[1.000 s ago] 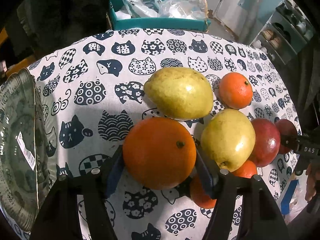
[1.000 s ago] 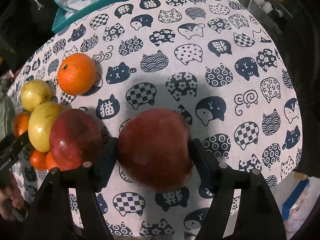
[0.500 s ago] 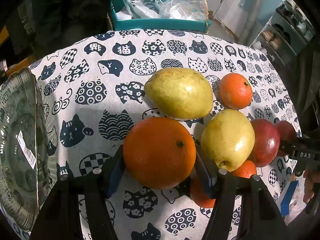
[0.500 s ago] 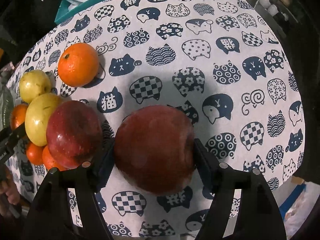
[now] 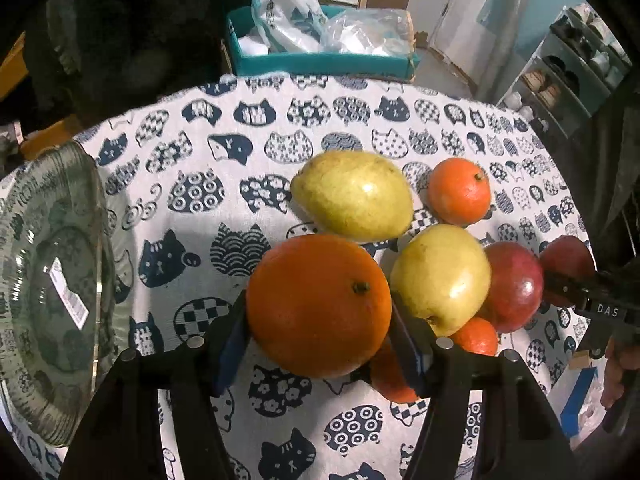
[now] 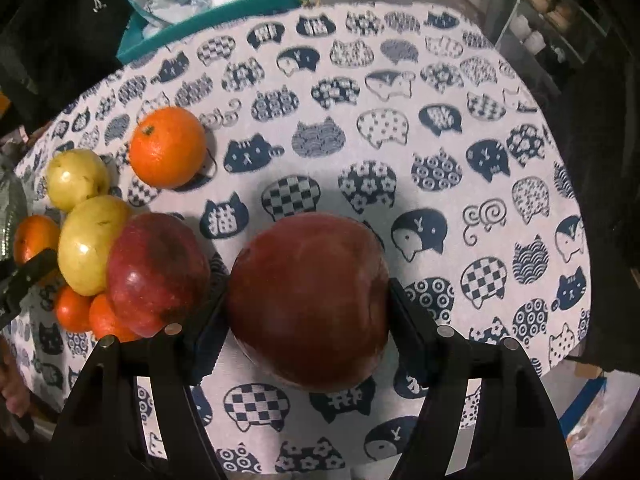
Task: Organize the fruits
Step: 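Close the left tool on the large orange while the right tool grasps the red apple, then lift the orange with the left tool while the right tool lifts the apple toward the bowl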
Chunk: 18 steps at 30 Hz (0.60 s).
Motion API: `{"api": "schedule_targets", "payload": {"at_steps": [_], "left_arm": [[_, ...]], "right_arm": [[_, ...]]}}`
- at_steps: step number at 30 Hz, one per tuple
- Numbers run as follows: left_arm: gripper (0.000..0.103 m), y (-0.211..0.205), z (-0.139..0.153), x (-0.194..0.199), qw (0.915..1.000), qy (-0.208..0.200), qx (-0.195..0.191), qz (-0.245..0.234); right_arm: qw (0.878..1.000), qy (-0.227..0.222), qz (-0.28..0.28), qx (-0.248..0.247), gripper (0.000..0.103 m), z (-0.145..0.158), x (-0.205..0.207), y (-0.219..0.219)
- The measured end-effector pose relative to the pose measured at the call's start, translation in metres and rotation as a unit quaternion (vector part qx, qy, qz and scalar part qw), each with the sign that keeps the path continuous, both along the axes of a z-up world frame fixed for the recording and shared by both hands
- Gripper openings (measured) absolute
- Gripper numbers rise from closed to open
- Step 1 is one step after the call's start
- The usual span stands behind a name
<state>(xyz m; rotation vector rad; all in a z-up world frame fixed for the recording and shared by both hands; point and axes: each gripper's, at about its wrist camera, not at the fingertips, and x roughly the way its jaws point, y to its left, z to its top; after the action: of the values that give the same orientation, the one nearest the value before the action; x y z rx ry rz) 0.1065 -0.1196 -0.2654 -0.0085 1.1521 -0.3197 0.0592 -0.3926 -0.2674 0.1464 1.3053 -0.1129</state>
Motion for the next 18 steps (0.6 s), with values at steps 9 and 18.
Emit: {"api": "schedule_targets", "payload": {"at_steps": [9,18], "left_arm": [[0.066,0.008,0.042,-0.012,0.9986,-0.051,-0.001,0.016],[0.066,0.024,0.086,-0.024,0.9949,-0.096,-0.006,0.033]], "right_arm": [[0.996,-0.091,0.005,-0.018,0.073,0.053,-0.007,0.013],[0.985,-0.167,0.03,-0.033,0.073,0.106,-0.011,0.033]]}}
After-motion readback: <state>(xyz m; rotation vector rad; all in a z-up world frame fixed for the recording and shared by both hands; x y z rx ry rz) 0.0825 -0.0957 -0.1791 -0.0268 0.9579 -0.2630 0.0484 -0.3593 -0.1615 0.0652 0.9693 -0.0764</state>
